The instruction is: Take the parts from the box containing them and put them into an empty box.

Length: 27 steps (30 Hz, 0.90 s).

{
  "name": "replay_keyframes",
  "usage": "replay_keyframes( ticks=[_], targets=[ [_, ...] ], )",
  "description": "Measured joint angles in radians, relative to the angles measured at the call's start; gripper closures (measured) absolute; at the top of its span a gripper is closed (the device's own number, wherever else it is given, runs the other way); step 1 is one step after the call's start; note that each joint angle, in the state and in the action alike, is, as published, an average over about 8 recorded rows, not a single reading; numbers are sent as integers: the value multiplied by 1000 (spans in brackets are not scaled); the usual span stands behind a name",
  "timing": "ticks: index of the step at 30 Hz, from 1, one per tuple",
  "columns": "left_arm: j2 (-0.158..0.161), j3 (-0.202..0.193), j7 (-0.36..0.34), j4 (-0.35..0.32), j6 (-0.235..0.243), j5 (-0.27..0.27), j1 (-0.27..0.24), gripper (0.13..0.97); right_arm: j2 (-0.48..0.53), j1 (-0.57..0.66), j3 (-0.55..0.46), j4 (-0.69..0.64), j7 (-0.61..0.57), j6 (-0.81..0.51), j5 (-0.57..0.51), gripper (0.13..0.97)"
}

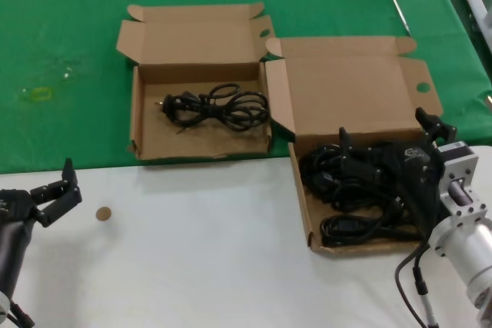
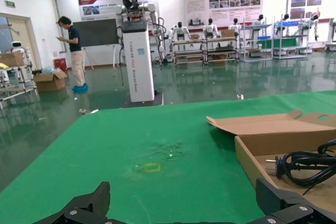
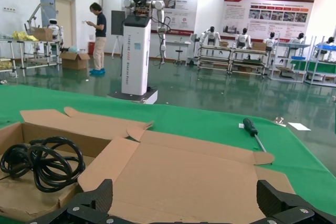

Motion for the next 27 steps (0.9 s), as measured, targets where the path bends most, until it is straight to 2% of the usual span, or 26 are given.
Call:
replay_keyframes(
  ticks=[27],
  targets=[
    [0, 0, 0, 0, 0, 0, 0, 132, 0, 0, 0, 0, 0, 0, 0, 129]
  ],
)
